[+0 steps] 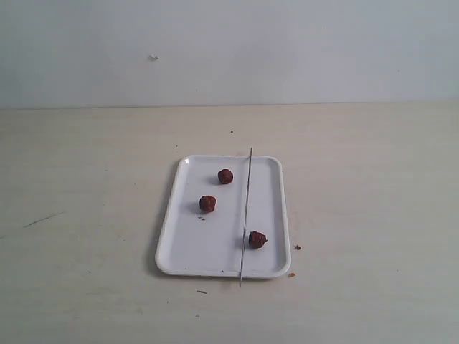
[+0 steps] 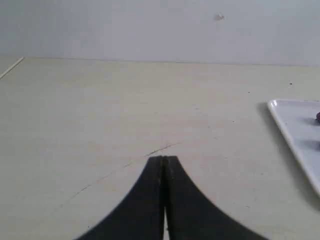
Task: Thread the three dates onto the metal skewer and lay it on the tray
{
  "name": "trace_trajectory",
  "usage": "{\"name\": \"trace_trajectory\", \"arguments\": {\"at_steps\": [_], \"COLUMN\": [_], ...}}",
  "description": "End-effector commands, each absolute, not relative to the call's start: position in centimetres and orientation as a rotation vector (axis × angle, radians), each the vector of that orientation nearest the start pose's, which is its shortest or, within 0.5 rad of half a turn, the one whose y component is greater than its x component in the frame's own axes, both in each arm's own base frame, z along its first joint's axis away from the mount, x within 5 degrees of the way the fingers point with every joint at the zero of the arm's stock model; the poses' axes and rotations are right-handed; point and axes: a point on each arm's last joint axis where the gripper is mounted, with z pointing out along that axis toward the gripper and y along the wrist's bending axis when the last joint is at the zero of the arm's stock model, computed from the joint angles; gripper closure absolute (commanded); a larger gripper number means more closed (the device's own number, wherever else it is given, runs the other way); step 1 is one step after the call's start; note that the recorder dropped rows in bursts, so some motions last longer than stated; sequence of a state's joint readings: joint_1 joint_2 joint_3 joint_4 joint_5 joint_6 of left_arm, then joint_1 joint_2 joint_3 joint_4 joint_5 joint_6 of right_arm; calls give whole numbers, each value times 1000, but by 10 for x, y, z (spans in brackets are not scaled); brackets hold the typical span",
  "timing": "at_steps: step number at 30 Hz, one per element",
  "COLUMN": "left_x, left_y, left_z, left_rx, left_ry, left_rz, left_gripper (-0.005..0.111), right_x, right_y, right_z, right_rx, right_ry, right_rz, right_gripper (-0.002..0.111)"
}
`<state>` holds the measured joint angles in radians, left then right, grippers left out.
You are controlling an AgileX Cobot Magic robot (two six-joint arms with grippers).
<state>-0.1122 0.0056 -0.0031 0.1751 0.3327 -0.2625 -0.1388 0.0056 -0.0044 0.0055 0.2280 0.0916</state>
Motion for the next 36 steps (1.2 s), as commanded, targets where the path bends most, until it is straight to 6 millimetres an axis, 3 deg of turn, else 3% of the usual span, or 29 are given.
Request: {"name": "trace_trajectory", "arguments": {"at_steps": [1,4,8,16,21,27,32,36], "left_x": [54,54,54,54,54,54,54,54], "left_y": [-1,-1,-1,-1,-1,-1,-1,-2], "left_z": [184,184,184,184,184,184,184,184], "left_rx": [-27,-27,-27,-27,-27,-27,-15,-6], "left_ry": [1807,1807,1807,1807,1807,1807,1808,1808], "left_rz": [-93,-93,-93,-93,-93,-93,-103,-109], "left_gripper": [106,106,106,106,106,106,106,106], "right_x": [56,54,48,45,43,61,109,151], "right_y": [-8,-10,-12,-13,-12,-10,-14,-14], "right_z": [207,225,240,247,257,298,326,326], "right_rx": [153,334,332,339,439,446,455,408], "right_ry": [1545,1315,1129,1039,1005,1221,1625,2007], "right_rz": [-77,138,145,159,354,322,229,194], "right_gripper": [108,108,108,108,108,108,108,108]}}
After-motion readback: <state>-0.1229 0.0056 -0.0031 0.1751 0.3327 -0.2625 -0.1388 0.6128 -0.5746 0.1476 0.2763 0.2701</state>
